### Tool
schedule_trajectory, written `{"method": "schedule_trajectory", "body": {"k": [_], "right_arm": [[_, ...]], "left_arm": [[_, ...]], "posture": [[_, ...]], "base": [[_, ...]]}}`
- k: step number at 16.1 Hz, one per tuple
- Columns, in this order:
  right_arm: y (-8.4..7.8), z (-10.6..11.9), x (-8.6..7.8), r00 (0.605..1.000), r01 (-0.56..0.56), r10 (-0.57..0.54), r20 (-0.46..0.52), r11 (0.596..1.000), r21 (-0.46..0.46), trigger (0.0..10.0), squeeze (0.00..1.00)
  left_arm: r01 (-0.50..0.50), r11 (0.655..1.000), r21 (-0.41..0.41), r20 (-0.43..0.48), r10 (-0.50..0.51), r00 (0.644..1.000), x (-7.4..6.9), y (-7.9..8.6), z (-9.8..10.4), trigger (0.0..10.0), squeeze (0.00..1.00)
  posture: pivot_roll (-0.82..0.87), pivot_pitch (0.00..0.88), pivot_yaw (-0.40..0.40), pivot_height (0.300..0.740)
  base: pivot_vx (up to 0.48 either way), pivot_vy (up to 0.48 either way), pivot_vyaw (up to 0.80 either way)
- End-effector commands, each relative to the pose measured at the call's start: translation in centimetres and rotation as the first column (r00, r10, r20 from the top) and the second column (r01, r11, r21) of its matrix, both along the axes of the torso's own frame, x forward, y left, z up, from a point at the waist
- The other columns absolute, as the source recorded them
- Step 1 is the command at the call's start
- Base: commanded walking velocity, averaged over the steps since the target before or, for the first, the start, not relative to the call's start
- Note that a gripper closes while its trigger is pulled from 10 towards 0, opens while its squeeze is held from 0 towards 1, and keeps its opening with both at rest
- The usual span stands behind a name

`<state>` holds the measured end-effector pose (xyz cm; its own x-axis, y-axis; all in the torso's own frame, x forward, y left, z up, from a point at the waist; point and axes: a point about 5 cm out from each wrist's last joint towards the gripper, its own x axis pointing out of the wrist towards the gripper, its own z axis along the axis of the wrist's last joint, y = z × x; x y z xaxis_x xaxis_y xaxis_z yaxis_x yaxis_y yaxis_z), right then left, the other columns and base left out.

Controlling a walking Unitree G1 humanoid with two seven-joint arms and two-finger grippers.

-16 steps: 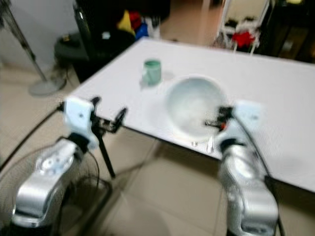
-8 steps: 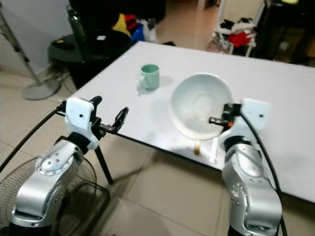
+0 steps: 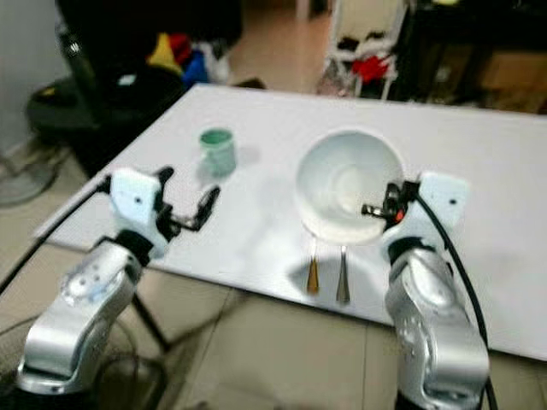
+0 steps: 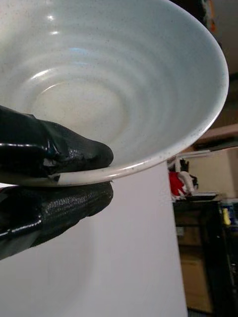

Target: Setting the table

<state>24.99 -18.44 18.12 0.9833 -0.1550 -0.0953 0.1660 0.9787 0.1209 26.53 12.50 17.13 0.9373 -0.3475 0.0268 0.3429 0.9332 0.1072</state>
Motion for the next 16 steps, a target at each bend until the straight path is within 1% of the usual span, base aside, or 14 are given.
{"method": "schedule_trajectory", "body": {"k": [1,3,5,8,16], "right_arm": [[1.1,0.6,0.0,0.998,-0.053,0.052,0.032,0.999,0.012,10.0,0.0],[1.1,0.7,0.1,0.998,-0.055,0.055,0.038,0.998,0.009,10.0,0.0],[1.0,0.8,0.2,0.997,-0.06,0.06,0.043,0.998,0.011,10.0,0.0],[1.5,1.0,0.7,0.993,-0.113,0.112,0.046,0.994,0.015,10.0,0.0],[1.9,1.3,1.8,0.986,-0.163,0.161,0.048,0.986,0.022,10.0,0.0]], "left_arm": [[-0.022,1.0,0.012,0.001,0.022,1.0,0.1,0.6,0.0,10.0,0.0],[-0.023,1.0,0.01,0.003,0.022,1.0,0.1,0.5,0.0,10.0,0.0],[-0.025,1.0,0.009,0.004,0.025,1.0,0.1,0.5,0.0,10.0,0.0],[-0.034,0.999,0.011,0.006,0.034,0.999,0.1,0.8,0.0,10.0,0.0],[-0.043,0.999,0.009,0.005,0.043,0.999,0.0,0.9,0.0,10.0,0.0]], "posture": [[0.02,0.0,0.046,0.74],[0.02,0.0,0.044,0.74],[0.02,0.0,0.044,0.74],[0.03,0.0,0.04,0.74],[0.03,0.0,0.038,0.74]], "base": [[0.315,0.0,-0.8],[0.315,0.0,-0.74],[0.311,0.0,0.0],[0.317,0.0,0.0],[0.315,0.0,0.0]]}}
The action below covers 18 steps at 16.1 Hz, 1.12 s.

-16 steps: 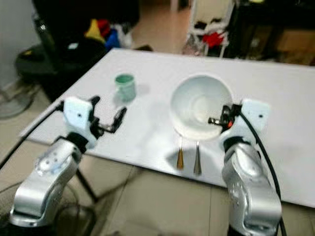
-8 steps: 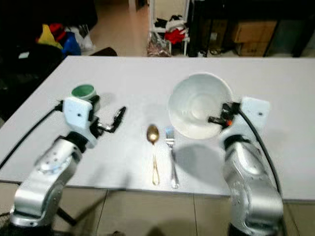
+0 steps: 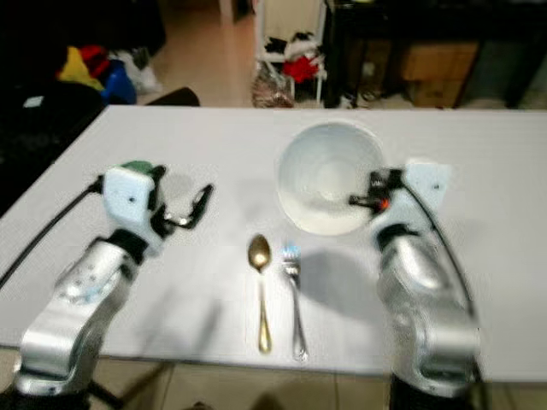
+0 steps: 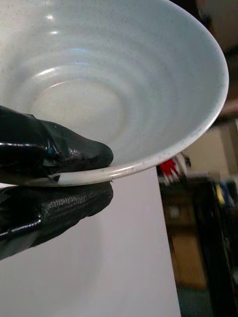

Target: Setting the table

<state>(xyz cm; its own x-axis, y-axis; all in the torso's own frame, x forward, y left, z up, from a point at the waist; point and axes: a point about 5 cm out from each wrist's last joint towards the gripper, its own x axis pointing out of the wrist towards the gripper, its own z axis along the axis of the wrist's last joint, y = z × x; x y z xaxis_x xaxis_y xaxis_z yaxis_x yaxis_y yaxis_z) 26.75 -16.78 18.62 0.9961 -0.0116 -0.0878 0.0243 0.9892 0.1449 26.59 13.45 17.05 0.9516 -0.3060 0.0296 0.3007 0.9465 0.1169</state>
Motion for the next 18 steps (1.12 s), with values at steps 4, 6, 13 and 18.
{"method": "schedule_trajectory", "body": {"k": [4,6,13,18], "right_arm": [[0.5,0.7,0.9,0.998,-0.053,0.053,0.017,0.998,-0.039,10.0,0.0],[0.6,0.8,1.1,0.998,-0.057,0.057,0.017,0.998,-0.032,10.0,0.0],[0.8,-0.7,4.6,0.967,-0.186,0.204,-0.152,0.975,0.122,10.0,0.0],[0.5,-2.3,8.0,0.91,-0.215,0.28,-0.306,0.949,0.23,10.0,0.0]], "left_arm": [[0.001,1.0,0.002,0.002,-0.001,1.0,-0.1,0.0,0.1,10.0,0.0],[0.003,1.0,0.002,0.003,-0.003,1.0,-0.1,0.0,0.2,10.0,0.0],[0.145,0.989,0.035,0.006,-0.145,0.989,-1.0,-0.6,0.7,10.0,0.0],[0.309,0.949,0.068,-0.037,-0.307,0.951,-2.2,-0.7,1.0,10.0,0.0]], "posture": [[0.04,0.0,0.035,0.74],[0.04,0.0,0.036,0.74],[0.03,0.0,0.059,0.74],[0.05,0.0,0.055,0.74]], "base": [[0.313,0.0,0.35],[0.315,0.0,0.4],[0.09,0.0,0.0],[0.0,0.0,0.0]]}}
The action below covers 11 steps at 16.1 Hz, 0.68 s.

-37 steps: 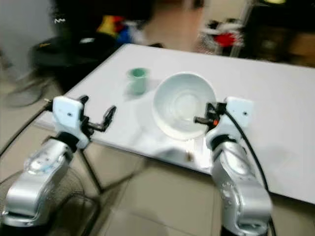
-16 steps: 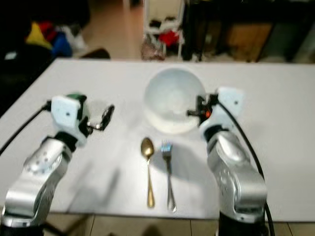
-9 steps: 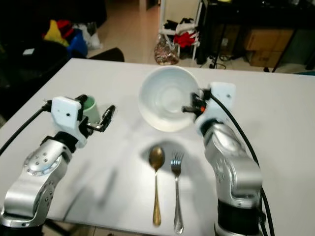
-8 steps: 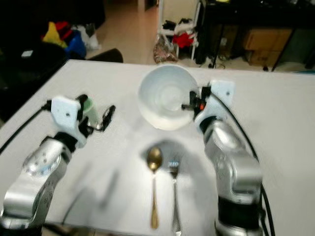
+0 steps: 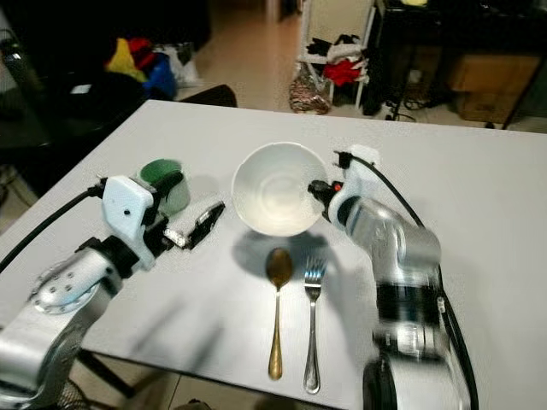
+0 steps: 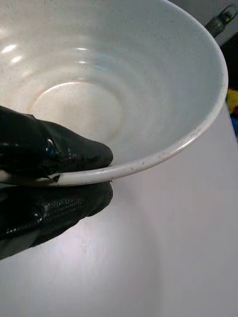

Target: Setting the table

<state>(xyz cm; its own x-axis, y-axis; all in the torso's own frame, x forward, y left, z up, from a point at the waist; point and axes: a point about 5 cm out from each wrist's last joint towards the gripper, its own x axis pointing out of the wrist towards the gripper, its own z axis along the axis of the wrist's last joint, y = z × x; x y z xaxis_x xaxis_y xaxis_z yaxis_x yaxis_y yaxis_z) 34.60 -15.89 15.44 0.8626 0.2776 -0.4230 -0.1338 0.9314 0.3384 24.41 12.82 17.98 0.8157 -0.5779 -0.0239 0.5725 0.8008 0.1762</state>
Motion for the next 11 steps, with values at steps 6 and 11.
{"method": "schedule_trajectory", "body": {"k": [6,11], "right_arm": [[-1.9,1.1,1.3,0.997,0.065,-0.065,0.029,0.998,0.022,10.0,0.0],[-1.2,-0.4,1.2,0.995,0.091,-0.086,-0.052,0.992,0.092,10.0,0.0]], "left_arm": [[0.042,0.999,0.015,-0.04,-0.041,0.998,-0.8,-0.1,-0.4,10.0,0.0],[0.078,0.997,0.03,-0.073,-0.076,0.994,-0.9,-0.4,-0.8,10.0,0.0]], "posture": [[0.06,0.0,0.053,0.74],[0.05,0.0,0.063,0.74]], "base": [[0.0,0.0,0.0],[0.0,0.0,0.0]]}}
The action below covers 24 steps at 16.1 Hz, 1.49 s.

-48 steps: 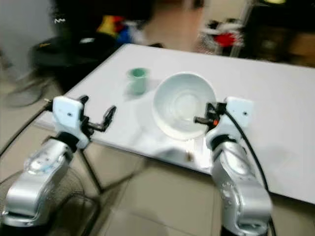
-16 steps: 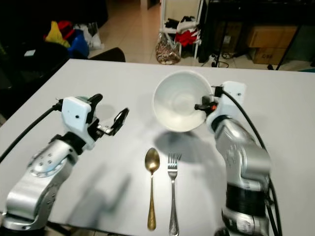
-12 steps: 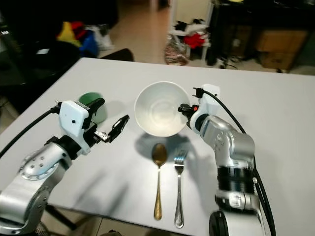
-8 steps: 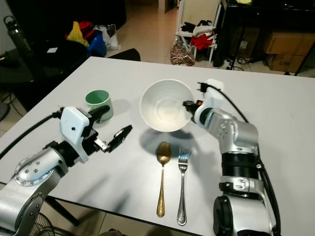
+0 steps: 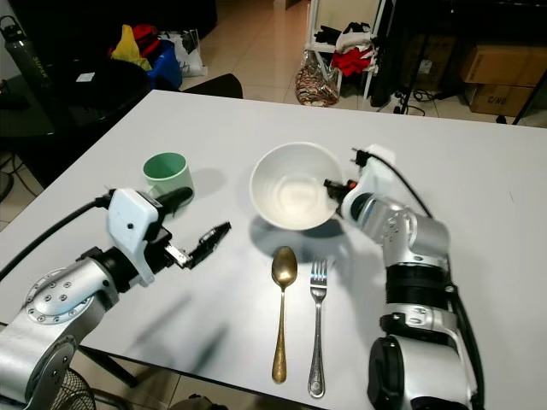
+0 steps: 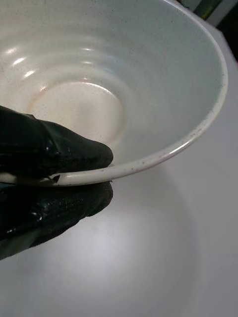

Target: Setting the table

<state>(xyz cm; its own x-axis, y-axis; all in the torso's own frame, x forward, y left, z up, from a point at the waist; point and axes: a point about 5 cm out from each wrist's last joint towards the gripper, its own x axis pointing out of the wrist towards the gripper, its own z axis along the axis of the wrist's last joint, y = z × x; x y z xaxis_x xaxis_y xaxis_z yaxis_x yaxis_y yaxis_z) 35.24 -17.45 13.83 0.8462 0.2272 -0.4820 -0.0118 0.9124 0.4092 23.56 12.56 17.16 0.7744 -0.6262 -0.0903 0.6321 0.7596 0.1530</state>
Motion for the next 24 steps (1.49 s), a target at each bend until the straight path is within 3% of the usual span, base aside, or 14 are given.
{"method": "schedule_trajectory", "body": {"k": [1,2,3,4,6,8,14,17,19,21,22,24], "right_arm": [[0.5,1.1,0.6,1.0,-0.002,0.001,0.026,0.999,0.047,10.0,0.0],[0.7,1.0,0.6,1.0,-0.002,0.001,0.016,0.998,0.065,10.0,0.01],[0.8,1.0,0.5,1.0,-0.007,0.007,0.005,0.997,0.083,10.0,0.22],[0.8,0.9,0.5,1.0,-0.012,0.013,-0.009,0.996,0.089,10.0,0.34],[0.8,0.8,0.5,1.0,-0.008,0.009,-0.015,0.996,0.087,10.0,0.79],[0.7,0.8,0.6,1.0,-0.001,0.003,-0.024,0.996,0.09,10.0,1.0],[0.1,1.6,0.6,1.0,0.019,-0.019,-0.008,0.993,0.112,10.0,1.0],[-1.4,3.3,-1.3,1.0,0.026,-0.026,0.002,0.986,0.166,10.0,1.0],[-2.1,5.0,-4.6,0.997,0.004,-0.016,0.081,0.99,0.141,10.0,1.0],[-1.6,6.0,-7.3,0.974,-0.039,0.049,0.222,0.998,-0.053,10.0,1.0],[-0.6,6.3,-8.5,0.947,-0.059,0.109,0.302,0.984,-0.17,10.0,1.0],[2.3,6.5,-11.0,0.868,-0.084,0.211,0.45,0.954,-0.287,10.0,1.0]], "left_arm": [[0.023,1.0,0.016,-0.012,-0.022,1.0,-0.2,-0.1,-0.1,10.0,0.0],[0.027,0.999,0.018,-0.019,-0.027,0.999,-0.3,-0.1,-0.2,10.0,0.0],[0.036,0.999,0.022,-0.028,-0.035,0.999,-0.4,-0.1,-0.3,10.0,0.0],[0.043,0.999,0.025,-0.035,-0.042,0.999,-0.5,-0.1,-0.4,10.0,0.0],[0.043,0.999,0.027,-0.036,-0.042,0.998,-0.5,-0.1,-0.4,10.0,0.0],[0.044,0.999,0.031,-0.035,-0.042,0.998,-0.4,-0.1,-0.4,10.0,0.0],[0.043,0.998,0.036,-0.032,-0.042,0.999,-0.3,-0.1,-0.5,10.0,0.0],[0.018,1.0,0.02,-0.029,-0.017,0.999,-0.5,0.1,-0.5,10.0,0.0],[-0.005,1.0,-0.006,-0.021,0.005,1.0,-0.8,0.2,-0.3,10.0,0.0],[-0.055,0.998,-0.038,-0.015,0.054,0.998,-0.9,0.3,-0.2,10.0,0.0],[-0.088,0.995,-0.052,-0.008,0.087,0.996,-0.7,0.3,-0.1,10.0,0.0],[-0.15,0.987,-0.062,0.016,0.151,0.988,-0.4,0.6,-0.1,10.0,0.0]], "posture": [[0.05,0.0,0.063,0.74],[0.05,0.0,0.059,0.74],[0.05,0.0,0.059,0.74],[0.06,0.0,0.055,0.74],[0.06,0.0,0.054,0.74],[0.06,0.0,0.056,0.74],[0.06,0.0,0.059,0.74],[0.07,0.0,0.046,0.74],[0.08,0.0,0.041,0.74],[0.08,0.0,0.049,0.74],[0.07,0.0,0.058,0.74],[0.06,0.0,0.079,0.74]], "base": [[0.0,0.0,0.0],[0.0,0.0,0.0],[0.0,0.0,0.0],[0.0,0.0,0.0],[0.0,0.0,0.0],[0.0,0.0,0.0],[0.0,0.0,0.0],[0.0,0.0,0.0],[0.0,0.0,0.0],[0.0,0.0,0.0],[0.0,0.0,0.0],[0.0,0.0,0.22]]}}
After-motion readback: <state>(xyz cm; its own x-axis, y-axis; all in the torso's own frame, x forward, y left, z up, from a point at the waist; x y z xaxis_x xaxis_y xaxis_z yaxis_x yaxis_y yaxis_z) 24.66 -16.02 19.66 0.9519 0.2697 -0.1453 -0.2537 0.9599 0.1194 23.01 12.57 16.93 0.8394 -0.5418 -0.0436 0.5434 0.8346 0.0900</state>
